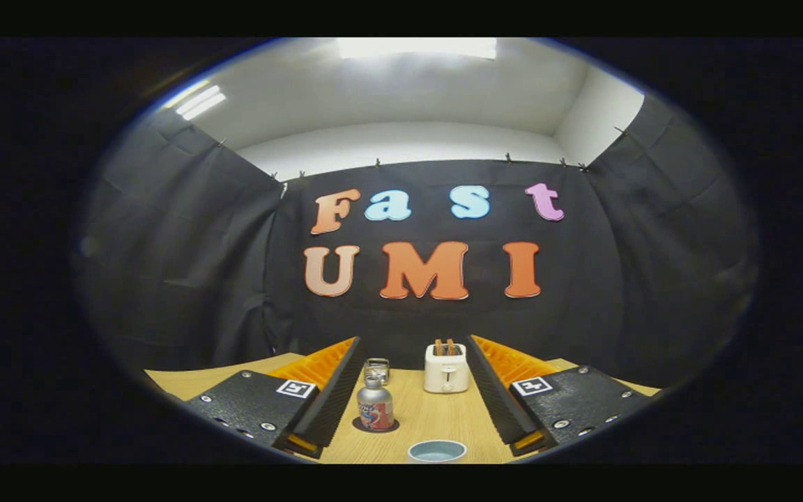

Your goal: Take the bottle from table, then pour the juice into the cup, finally place the bottle on the coaster

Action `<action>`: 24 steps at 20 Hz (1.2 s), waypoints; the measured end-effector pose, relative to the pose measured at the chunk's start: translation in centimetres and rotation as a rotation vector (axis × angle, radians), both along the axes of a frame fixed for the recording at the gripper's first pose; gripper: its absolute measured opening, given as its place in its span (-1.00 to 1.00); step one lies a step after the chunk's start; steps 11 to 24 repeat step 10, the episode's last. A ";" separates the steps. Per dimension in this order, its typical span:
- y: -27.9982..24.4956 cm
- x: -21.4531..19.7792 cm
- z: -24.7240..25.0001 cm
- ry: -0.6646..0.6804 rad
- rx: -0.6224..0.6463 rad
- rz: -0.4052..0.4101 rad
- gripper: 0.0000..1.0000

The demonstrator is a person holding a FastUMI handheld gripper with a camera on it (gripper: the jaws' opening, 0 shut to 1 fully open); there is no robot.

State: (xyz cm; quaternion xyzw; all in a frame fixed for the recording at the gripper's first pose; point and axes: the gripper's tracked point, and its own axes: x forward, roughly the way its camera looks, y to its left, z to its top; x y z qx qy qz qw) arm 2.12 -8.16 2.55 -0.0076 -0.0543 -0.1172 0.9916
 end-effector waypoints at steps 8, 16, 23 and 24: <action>-0.6 -0.7 1.9 -0.047 -0.018 -0.019 0.74; -0.8 -0.8 1.8 -0.047 -0.026 -0.025 0.74; -0.8 -0.8 1.8 -0.047 -0.026 -0.025 0.74; -0.8 -0.8 1.8 -0.047 -0.026 -0.025 0.74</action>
